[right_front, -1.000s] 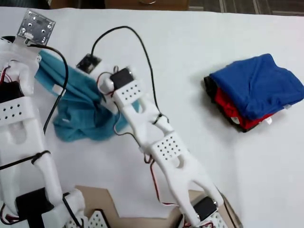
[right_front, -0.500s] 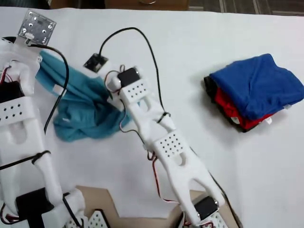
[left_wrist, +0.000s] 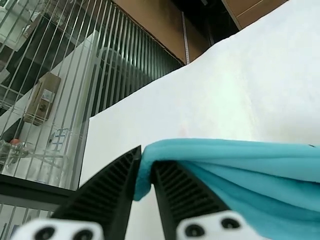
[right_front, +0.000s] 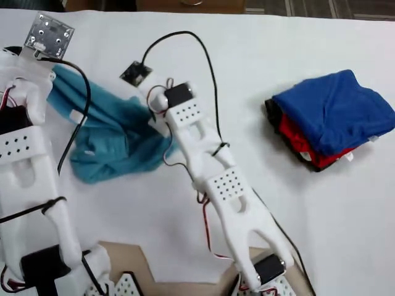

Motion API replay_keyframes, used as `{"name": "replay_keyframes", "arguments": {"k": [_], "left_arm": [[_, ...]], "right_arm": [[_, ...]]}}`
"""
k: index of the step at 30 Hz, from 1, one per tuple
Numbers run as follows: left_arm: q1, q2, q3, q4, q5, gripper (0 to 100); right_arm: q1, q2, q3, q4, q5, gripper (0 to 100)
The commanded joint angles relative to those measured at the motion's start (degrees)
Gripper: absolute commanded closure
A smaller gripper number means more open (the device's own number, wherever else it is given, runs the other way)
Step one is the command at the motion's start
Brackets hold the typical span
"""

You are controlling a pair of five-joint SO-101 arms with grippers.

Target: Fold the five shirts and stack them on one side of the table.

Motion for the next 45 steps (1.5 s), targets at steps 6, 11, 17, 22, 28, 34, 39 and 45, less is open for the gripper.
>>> {"name": "replay_keyframes", "arguments": {"k": [6, 11, 17, 22, 28, 34, 39, 45], "left_arm": [[0.4, -2.9, 1.8, 0.4, 0.1, 98], [0.4, -3.1, 1.4, 0.4, 0.1, 98], [3.3, -3.2, 0.7, 5.4, -2.0, 98], [3.6, -3.2, 0.0, 6.9, -2.6, 98], [3.5, -3.2, 0.1, 6.9, -2.6, 98], [3.5, -3.2, 0.2, 6.9, -2.6, 98], [3.5, -3.2, 0.1, 6.9, -2.7, 98], [3.5, -3.2, 0.0, 6.9, -2.7, 98]], "right_arm": [[4.4, -10.0, -7.1, 2.2, 0.4, 97.5], [7.0, -16.0, -7.4, 3.0, 0.4, 97.5], [7.8, -21.1, -7.2, 3.5, 0.4, 97.5], [7.6, -18.6, -3.9, 4.3, -1.1, 94.9], [6.5, -12.4, -2.9, 3.6, -2.5, 68.7], [5.9, -7.6, -2.6, -4.8, -2.8, 73.5], [3.2, -4.9, -2.5, -5.4, -2.8, 73.5], [-1.0, 0.0, -2.5, -5.2, -2.8, 73.5]]}}
